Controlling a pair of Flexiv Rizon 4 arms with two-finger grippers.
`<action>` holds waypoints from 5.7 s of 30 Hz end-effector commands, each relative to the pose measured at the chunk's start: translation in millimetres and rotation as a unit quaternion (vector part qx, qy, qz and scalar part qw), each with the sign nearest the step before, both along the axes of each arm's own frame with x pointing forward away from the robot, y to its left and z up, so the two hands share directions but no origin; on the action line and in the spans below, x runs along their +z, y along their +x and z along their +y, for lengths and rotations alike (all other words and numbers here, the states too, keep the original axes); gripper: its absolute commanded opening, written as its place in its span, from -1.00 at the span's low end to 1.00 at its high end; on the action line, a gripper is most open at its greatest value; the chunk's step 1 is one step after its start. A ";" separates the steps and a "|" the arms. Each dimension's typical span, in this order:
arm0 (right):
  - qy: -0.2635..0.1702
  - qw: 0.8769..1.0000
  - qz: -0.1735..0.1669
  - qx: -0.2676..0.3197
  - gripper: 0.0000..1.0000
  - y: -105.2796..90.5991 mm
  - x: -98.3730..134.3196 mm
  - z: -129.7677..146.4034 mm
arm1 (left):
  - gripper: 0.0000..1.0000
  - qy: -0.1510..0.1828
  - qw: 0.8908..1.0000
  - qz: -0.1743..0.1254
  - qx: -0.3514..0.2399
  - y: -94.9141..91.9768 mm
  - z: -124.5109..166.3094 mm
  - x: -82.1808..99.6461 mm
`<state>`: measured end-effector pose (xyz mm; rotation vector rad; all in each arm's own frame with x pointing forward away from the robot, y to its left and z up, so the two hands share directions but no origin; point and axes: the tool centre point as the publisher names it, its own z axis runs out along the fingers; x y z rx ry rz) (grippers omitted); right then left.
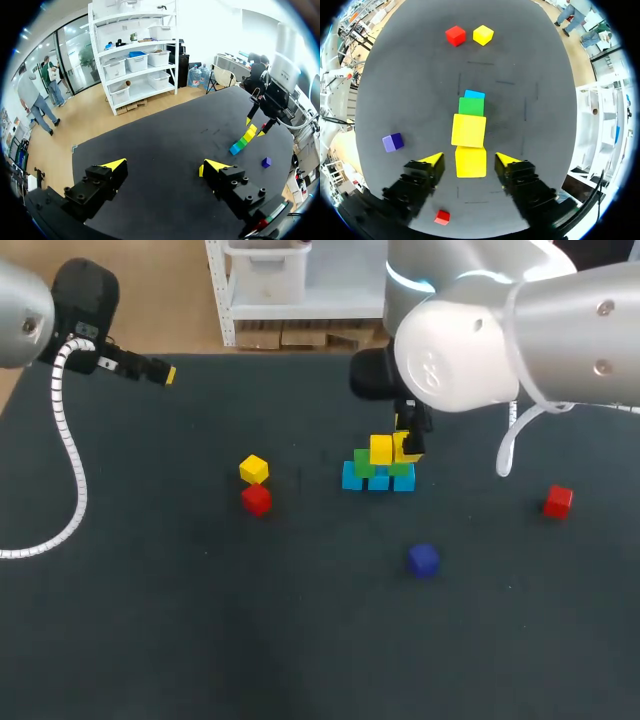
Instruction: Place the blue cubes, place green cubes on the blue cubes, place the yellow cubes on the green cubes, then place the red cubes on the yellow cubes, and place purple cube on the red cubes.
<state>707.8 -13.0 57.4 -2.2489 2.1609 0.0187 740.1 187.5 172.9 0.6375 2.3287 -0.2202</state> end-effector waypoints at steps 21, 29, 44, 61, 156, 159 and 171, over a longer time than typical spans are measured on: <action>0.007 1.000 0.007 0.001 -0.75 -3.4 -0.8 -0.1 | 1.00 -0.003 1.000 0.000 -0.003 0.4 1.7 -0.4; 0.009 1.000 0.006 -0.002 -0.72 -2.4 -0.8 0.6 | 1.00 -0.003 1.000 0.000 -0.003 0.4 1.7 -0.4; 0.010 1.000 0.006 0.002 -0.58 -2.5 0.7 3.3 | 1.00 -0.003 1.000 0.000 -0.003 0.4 1.7 -0.4; 0.035 0.999 0.010 -0.010 1.00 -7.3 13.6 -5.2 | 1.00 -0.003 1.000 0.000 -0.003 0.4 1.7 -0.4; 0.278 0.840 -0.148 -0.442 1.00 22.6 88.2 -223.4 | 1.00 0.044 0.996 0.009 -0.070 -8.6 -35.0 7.9; 0.278 0.840 -0.148 -0.442 1.00 22.6 88.2 -223.4 | 1.00 0.059 0.994 0.019 -0.092 -11.0 -47.5 2.2; 0.278 0.840 -0.148 -0.442 1.00 22.6 88.2 -223.4 | 1.00 0.163 0.973 0.051 -0.156 -16.7 -94.8 -44.1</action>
